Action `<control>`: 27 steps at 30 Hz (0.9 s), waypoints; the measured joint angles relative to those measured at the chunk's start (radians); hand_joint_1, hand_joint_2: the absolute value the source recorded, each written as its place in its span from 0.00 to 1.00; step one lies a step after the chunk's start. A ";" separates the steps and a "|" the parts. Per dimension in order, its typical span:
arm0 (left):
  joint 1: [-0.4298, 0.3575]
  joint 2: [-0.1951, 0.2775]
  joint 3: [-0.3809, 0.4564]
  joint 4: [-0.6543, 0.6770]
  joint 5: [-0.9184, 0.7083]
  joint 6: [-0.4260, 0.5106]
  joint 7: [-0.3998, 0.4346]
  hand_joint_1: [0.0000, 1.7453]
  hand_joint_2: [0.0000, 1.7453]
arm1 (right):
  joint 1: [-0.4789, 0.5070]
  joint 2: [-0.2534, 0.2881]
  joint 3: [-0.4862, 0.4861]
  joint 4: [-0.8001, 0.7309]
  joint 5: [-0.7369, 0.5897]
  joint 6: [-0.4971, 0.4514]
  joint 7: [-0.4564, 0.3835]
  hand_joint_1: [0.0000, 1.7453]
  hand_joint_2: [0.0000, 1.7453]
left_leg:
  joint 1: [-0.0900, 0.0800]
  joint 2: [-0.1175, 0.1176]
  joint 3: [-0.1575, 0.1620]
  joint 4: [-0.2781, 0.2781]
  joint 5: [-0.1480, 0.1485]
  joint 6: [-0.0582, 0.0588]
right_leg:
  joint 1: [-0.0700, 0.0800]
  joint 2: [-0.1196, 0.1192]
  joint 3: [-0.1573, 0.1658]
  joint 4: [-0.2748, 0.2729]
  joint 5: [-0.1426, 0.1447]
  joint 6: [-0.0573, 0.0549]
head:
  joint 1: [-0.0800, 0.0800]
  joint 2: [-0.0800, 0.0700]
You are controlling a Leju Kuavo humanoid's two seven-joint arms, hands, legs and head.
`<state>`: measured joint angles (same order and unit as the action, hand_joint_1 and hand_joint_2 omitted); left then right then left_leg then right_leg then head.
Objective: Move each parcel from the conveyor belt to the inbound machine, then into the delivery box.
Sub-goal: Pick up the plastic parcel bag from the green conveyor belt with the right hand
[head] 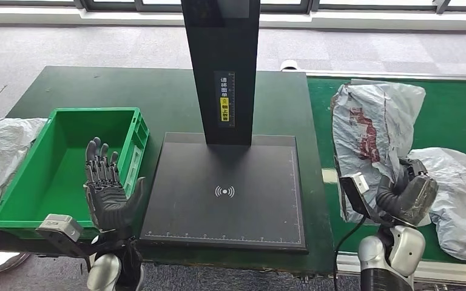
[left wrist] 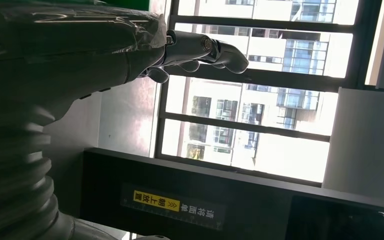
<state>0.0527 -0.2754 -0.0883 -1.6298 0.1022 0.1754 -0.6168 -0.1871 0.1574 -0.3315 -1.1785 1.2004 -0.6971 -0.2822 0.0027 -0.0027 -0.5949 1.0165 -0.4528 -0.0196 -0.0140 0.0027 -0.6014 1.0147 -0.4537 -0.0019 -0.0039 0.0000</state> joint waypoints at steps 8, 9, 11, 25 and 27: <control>-0.004 0.000 -0.004 0.017 0.001 0.006 0.000 0.00 1.00 | 0.079 0.131 -0.028 -0.341 -0.115 -0.006 -0.263 1.00 1.00 | 0.000 0.000 0.000 0.000 0.001 0.001 | -0.001 0.000 0.000 0.000 -0.001 0.001 | 0.000 0.000; -0.004 0.000 -0.005 0.019 0.002 0.006 0.000 0.00 1.00 | 0.089 0.138 -0.030 -0.373 -0.146 -0.006 -0.293 1.00 1.00 | 0.000 0.000 0.000 0.000 0.001 0.001 | -0.001 0.000 0.001 0.000 -0.001 0.001 | 0.000 0.000; -0.005 0.000 -0.005 0.023 0.007 0.006 -0.001 0.00 1.00 | 0.103 0.149 -0.030 -0.438 -0.208 -0.005 -0.354 1.00 1.00 | 0.000 0.000 0.000 0.000 0.001 0.002 | -0.002 -0.001 0.001 0.000 0.000 0.002 | 0.000 0.000; -0.034 0.000 -0.005 0.043 0.021 -0.047 -0.016 0.00 1.00 | 0.087 0.105 0.350 -0.400 -0.519 0.482 -0.209 1.00 1.00 | 0.000 0.004 0.001 -0.001 0.002 0.001 | 0.000 0.002 0.001 0.000 0.001 0.001 | 0.000 0.000; -0.049 0.000 -0.006 0.054 0.022 -0.054 -0.015 0.00 1.00 | 0.065 0.098 0.410 -0.307 -0.564 0.549 -0.222 1.00 1.00 | 0.000 0.001 0.000 -0.001 0.003 0.000 | 0.000 0.000 0.001 0.000 0.001 0.001 | 0.000 0.000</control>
<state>0.0042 -0.2757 -0.0946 -1.5759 0.1238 0.1210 -0.6321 -0.1224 0.2557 0.0783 -1.4857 0.6368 -0.1483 -0.5038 0.0030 -0.0016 -0.5944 1.0160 -0.4493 -0.0192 -0.0137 0.0023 -0.6003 1.0148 -0.4525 -0.0012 -0.0041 0.0000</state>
